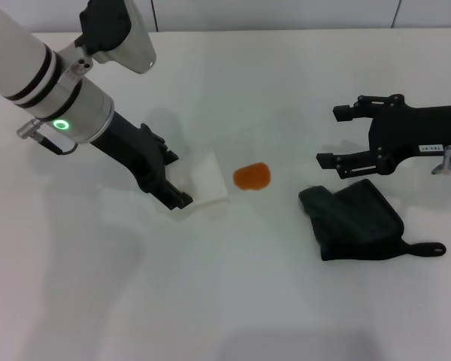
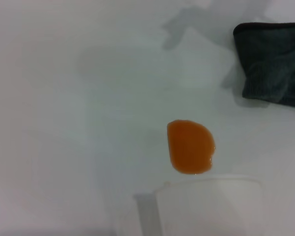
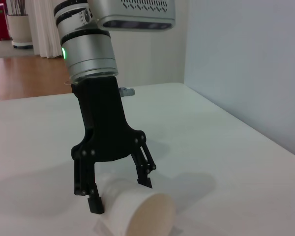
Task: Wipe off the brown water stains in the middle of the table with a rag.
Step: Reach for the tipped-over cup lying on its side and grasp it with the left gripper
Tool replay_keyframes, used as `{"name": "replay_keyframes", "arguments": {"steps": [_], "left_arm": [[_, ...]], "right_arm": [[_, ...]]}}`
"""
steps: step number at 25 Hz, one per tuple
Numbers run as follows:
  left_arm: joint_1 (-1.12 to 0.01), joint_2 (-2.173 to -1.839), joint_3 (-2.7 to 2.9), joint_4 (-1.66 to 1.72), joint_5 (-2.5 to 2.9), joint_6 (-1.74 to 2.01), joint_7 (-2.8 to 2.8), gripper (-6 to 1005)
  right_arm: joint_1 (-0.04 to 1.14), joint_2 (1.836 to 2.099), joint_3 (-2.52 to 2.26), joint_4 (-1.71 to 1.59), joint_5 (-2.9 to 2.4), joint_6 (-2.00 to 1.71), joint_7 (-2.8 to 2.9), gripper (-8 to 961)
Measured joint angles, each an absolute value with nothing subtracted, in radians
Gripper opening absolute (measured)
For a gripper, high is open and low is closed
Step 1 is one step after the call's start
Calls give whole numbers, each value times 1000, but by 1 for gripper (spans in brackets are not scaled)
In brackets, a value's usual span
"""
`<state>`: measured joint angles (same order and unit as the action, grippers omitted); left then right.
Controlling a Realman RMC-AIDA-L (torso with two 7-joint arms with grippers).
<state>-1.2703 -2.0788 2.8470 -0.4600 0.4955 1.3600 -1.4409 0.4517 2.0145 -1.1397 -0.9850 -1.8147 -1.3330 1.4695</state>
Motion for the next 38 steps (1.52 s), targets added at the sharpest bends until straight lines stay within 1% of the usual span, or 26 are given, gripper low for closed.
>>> {"name": "replay_keyframes", "arguments": {"steps": [38], "left_arm": [[-1254, -2080, 2847, -448, 469, 1318, -1437, 828]], "right_arm": [[451, 2014, -1140, -986, -1815, -1333, 1470, 869]]}}
